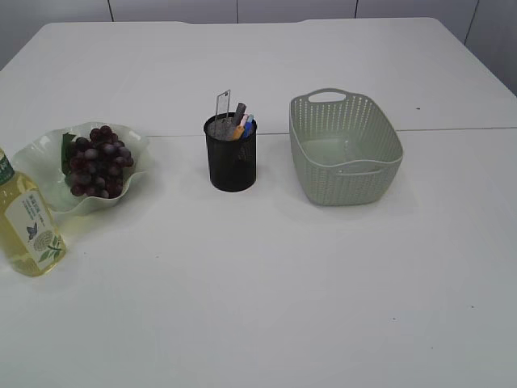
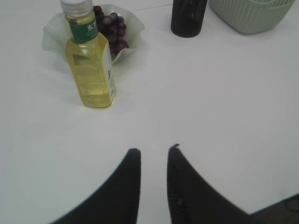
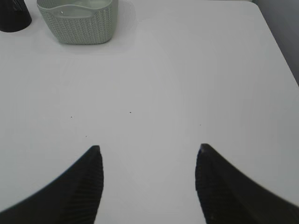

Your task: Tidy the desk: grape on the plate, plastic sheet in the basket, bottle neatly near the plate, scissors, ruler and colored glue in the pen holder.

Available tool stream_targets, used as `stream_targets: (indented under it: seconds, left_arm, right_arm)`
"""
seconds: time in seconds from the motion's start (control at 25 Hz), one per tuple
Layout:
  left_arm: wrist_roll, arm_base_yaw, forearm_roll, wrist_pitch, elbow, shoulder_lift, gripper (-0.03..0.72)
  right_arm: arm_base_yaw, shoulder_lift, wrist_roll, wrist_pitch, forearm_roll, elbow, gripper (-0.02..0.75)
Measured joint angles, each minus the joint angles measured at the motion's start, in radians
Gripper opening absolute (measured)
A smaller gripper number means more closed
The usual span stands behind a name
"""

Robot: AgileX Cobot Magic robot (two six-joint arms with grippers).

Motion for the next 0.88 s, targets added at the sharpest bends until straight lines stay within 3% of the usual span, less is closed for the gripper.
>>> stream_targets:
  seconds: [0.64,0.88]
  left_arm:
    - [0.0,0.0,-0.031,0.0,0.0,0.0,0.155]
    - [0.0,0.0,-0.046,0.0,0.002,0.0,0.255]
  right_arm:
    - [0.0,0.0,0.0,0.0,0.0,0.0,0.457]
    - [0.0,0.0,0.0,0.0,0.0,0.0,0.457]
